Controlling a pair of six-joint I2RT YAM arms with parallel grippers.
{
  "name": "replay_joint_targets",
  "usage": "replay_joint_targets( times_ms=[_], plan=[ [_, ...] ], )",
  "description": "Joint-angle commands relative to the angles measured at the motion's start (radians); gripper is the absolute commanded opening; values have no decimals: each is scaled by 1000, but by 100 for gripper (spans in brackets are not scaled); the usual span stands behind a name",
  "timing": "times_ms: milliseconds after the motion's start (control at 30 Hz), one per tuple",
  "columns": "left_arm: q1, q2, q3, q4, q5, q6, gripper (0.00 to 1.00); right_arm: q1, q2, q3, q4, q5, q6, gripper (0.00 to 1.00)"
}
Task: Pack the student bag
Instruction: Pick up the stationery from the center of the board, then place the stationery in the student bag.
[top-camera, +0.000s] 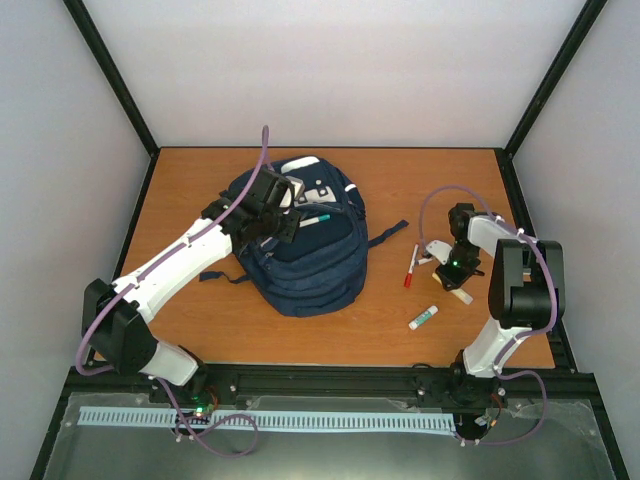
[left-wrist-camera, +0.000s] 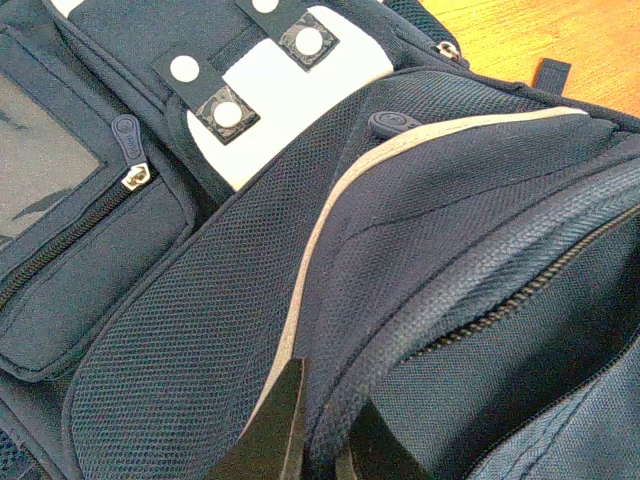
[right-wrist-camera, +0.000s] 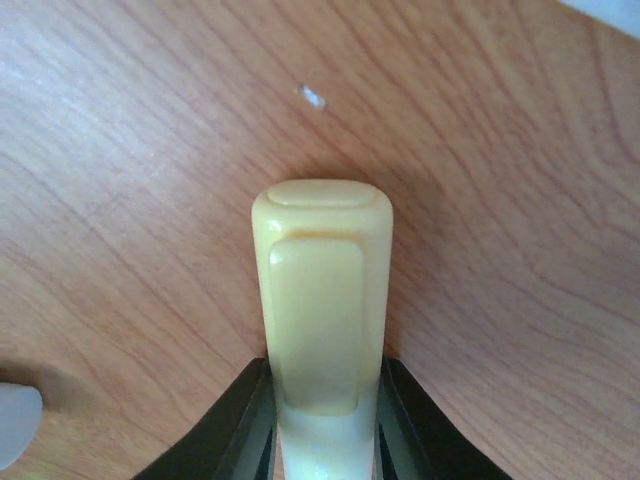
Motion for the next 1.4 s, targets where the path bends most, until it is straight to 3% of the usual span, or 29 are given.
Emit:
replay_joint_targets(
  times_ms=[0, 267, 467, 733, 967, 1133, 1367],
  plan=[
    [7, -25, 72, 23, -4, -24, 1, 21, 16, -6, 7, -10, 27, 23],
    [6, -24, 74, 18, -5, -19, 1, 142, -101, 47, -52, -65, 58, 14],
    [7, -32, 73, 26, 37, -24, 1, 334, -233, 172, -149, -178, 45, 9],
    [6, -40, 74, 24, 17, -22, 1, 637, -347, 338, -59, -54, 50, 9],
    [7, -52, 64, 44, 73, -25, 1, 897, -362, 333, 109, 218, -86, 9],
    [7, -45, 66, 41, 74, -26, 1, 972, -298, 334, 217, 342, -195, 9],
    [6, -47, 65, 41, 64, -22, 1, 1025, -238, 303, 350, 378, -324, 10]
  ],
)
